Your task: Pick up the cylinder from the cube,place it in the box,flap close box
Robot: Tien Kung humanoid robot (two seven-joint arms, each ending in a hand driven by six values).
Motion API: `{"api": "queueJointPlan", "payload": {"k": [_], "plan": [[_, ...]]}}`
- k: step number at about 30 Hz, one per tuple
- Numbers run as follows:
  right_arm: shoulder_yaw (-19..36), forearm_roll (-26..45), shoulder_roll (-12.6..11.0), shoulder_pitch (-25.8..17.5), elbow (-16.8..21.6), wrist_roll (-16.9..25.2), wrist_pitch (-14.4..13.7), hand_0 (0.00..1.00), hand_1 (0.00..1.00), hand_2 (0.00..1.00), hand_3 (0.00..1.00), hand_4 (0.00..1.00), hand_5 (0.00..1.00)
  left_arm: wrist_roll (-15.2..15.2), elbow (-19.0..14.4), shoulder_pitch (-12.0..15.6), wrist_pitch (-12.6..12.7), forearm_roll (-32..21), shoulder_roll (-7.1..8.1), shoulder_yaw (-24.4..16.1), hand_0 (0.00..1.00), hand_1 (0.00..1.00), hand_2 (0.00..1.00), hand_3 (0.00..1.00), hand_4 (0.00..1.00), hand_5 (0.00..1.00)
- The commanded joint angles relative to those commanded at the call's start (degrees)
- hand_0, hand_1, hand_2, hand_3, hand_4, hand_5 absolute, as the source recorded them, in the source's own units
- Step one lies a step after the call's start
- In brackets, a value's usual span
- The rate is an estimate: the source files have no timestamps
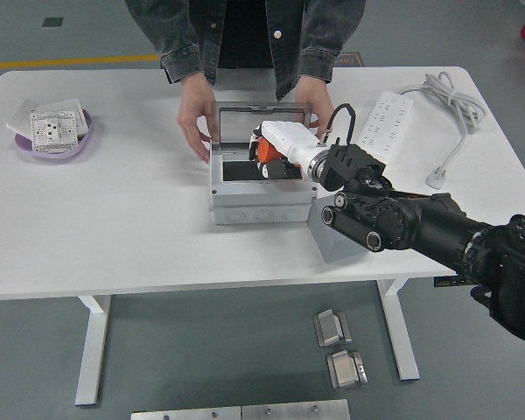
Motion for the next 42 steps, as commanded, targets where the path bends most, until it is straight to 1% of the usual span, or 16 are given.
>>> {"api": "queueJointPlan", "payload": {"k": [4, 5, 10, 11, 16, 17, 19, 22, 23, 25, 28, 29, 33, 37, 38, 42], "plan": [[-0.42, 1.05, 0.0, -0.05, -0.14, 0.72, -0.12, 0.257, 0.265, 0.353, 0.466, 0.281, 0.097, 0.01, 0.06, 0.07, 0.0, -0.13, 0.04, 0.18, 0.667, 0.669, 0.63, 0.67, 0.667, 0.171], [-0.47, 1.31, 0.0, -0.06, -0.14, 0.89, -0.23, 0.531, 0.503, 0.559, 0.659, 0.535, 0.237, 0.0, 0.06, 0.08, 0.0, -0.12, 0.04, 0.17, 0.667, 0.669, 0.629, 0.67, 0.667, 0.171], [-1.29, 3.49, 0.0, -0.09, 0.16, 2.23, -1.72, 0.531, 0.503, 0.559, 0.659, 0.535, 0.237, 0.0, 0.06, 0.1, -0.01, -0.07, -0.06, 0.17, 0.667, 0.669, 0.629, 0.67, 0.667, 0.171], [-1.5, 3.88, 0.0, -0.08, 0.25, 2.47, -2.02, 0.658, 0.642, 0.657, 0.721, 0.71, 0.261, 0.0, 0.07, 0.11, -0.02, -0.08, -0.08, 0.21, 0.667, 0.669, 0.629, 0.67, 0.667, 0.171], [-2.47, 5.71, 0.0, -0.07, 0.84, 3.49, -3.51, 0.658, 0.642, 0.657, 0.721, 0.71, 0.261, 0.04, 0.16, 0.24, -0.06, -0.23, -0.15, 0.42, 0.667, 0.669, 0.629, 0.67, 0.667, 0.171], [-2.58, 5.9, 0.0, -0.08, 0.92, 3.59, -3.68, 0.775, 0.691, 0.704, 0.786, 0.8, 0.349, 0.07, 0.19, 0.29, -0.08, -0.32, -0.16, 0.51, 0.667, 0.669, 0.629, 0.67, 0.667, 0.169], [-2.75, 6.26, 0.0, -0.11, 1.02, 3.77, -3.95, 0.775, 0.691, 0.704, 0.786, 0.8, 0.349, 0.24, 0.3, 0.43, -0.13, -0.57, -0.15, 0.87, 0.667, 0.669, 0.629, 0.67, 0.667, 0.169], [-2.91, 6.71, 0.0, -0.17, 1.09, 3.98, -4.24, 0.775, 0.691, 0.704, 0.786, 0.8, 0.349, 1.0, 0.68, 0.79, -0.23, -2.1, -0.15, 2.59, 0.667, 0.669, 0.629, 0.67, 0.667, 0.169], [-2.91, 6.79, 0.0, -0.18, 1.09, 4.04, -4.31, 0.793, 0.701, 0.717, 0.819, 0.822, 0.362, 1.26, 0.8, 0.92, -0.26, -2.67, -0.15, 3.24, 0.667, 0.669, 0.629, 0.67, 0.667, 0.167], [-2.72, 6.8, 0.0, -0.26, 1.15, 4.12, -4.4, 0.793, 0.701, 0.717, 0.819, 0.822, 0.362, 1.81, 1.04, 1.29, -0.36, -3.93, -0.15, 4.59, 0.667, 0.669, 0.629, 0.67, 0.667, 0.167], [-1.21, 6.09, 0.0, -0.69, 1.87, 4.04, -4.36, 0.793, 0.701, 0.717, 0.819, 0.822, 0.362, 2.18, 1.32, 1.92, -0.45, -5.58, -0.21, 6.2, 0.667, 0.669, 0.629, 0.67, 0.667, 0.167], [-0.26, 5.68, 0.0, -0.99, 2.54, 3.93, -4.26, 0.802, 0.703, 0.717, 0.819, 0.832, 0.382, 2.2, 1.39, 2.11, -0.46, -6.03, -0.24, 6.6, 0.668, 0.67, 0.63, 0.67, 0.667, 0.166], [4.59, 4.51, 0.0, -3.13, 6.98, 3.13, -3.2, 0.802, 0.703, 0.717, 0.819, 0.832, 0.382, 2.1, 1.53, 2.76, -0.45, -7.03, -0.39, 7.19, 0.668, 0.67, 0.63, 0.67, 0.667, 0.166], [9.88, 3.56, -0.03, -6.03, 12.68, 1.75, -1.18, 0.802, 0.705, 0.718, 0.818, 0.827, 0.375, 2.05, 1.57, 3.24, -0.51, -7.51, -0.75, 7.15, 0.673, 0.671, 0.631, 0.676, 0.667, 0.163], [11.6, 3.07, -0.24, -6.58, 14.63, 1.37, -0.62, 0.802, 0.705, 0.718, 0.818, 0.827, 0.375, 2.04, 1.59, 3.35, -0.54, -7.71, -0.85, 7.28, 0.673, 0.671, 0.631, 0.676, 0.667, 0.163], [16.0, 1.41, -1.75, -6.72, 19.51, 0.46, 0.69, 0.798, 0.703, 0.712, 0.799, 0.826, 0.37, 2.07, 1.7, 3.5, -0.63, -8.71, -1.04, 8.14, 0.673, 0.671, 0.631, 0.674, 0.668, 0.165]]}}
